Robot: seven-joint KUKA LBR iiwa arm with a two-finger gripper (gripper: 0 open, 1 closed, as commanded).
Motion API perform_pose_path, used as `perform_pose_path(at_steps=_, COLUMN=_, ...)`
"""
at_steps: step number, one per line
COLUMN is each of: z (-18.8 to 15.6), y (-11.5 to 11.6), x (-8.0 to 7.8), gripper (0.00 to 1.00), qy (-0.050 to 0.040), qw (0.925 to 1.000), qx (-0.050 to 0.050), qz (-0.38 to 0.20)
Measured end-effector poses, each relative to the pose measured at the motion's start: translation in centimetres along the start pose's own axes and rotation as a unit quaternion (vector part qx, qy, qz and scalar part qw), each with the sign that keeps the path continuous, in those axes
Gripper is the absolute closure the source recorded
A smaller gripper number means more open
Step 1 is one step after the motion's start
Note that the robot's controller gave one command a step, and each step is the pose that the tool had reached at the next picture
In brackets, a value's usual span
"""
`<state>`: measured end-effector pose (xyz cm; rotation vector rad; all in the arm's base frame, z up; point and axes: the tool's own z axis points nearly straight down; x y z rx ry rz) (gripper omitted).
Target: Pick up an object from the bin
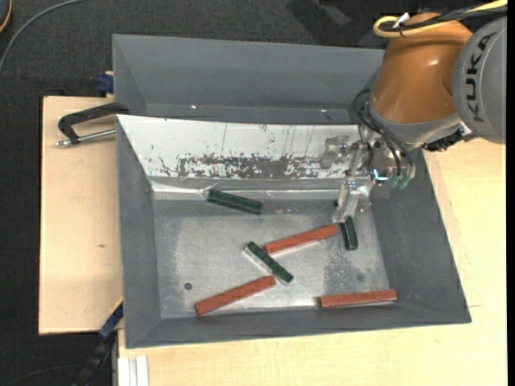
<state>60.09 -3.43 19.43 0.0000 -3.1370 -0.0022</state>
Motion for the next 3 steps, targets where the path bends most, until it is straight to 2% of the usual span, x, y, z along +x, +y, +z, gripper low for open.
perform_pose_path(at_steps=1, z=12.7, y=-0.3, x=2.3, gripper=0.00, qy=0.0012, qw=0.9979, qx=0.000, qz=-0.065)
perform_pose_path(at_steps=2, z=12.2, y=-0.3, x=2.0, gripper=1.00, qy=-0.0033, qw=0.9979, qx=0.000, qz=-0.065)
perform_pose_path(at_steps=3, z=-1.2, y=0.1, x=5.4, gripper=1.00, qy=-0.0087, qw=0.9966, qx=0.001, qz=-0.082)
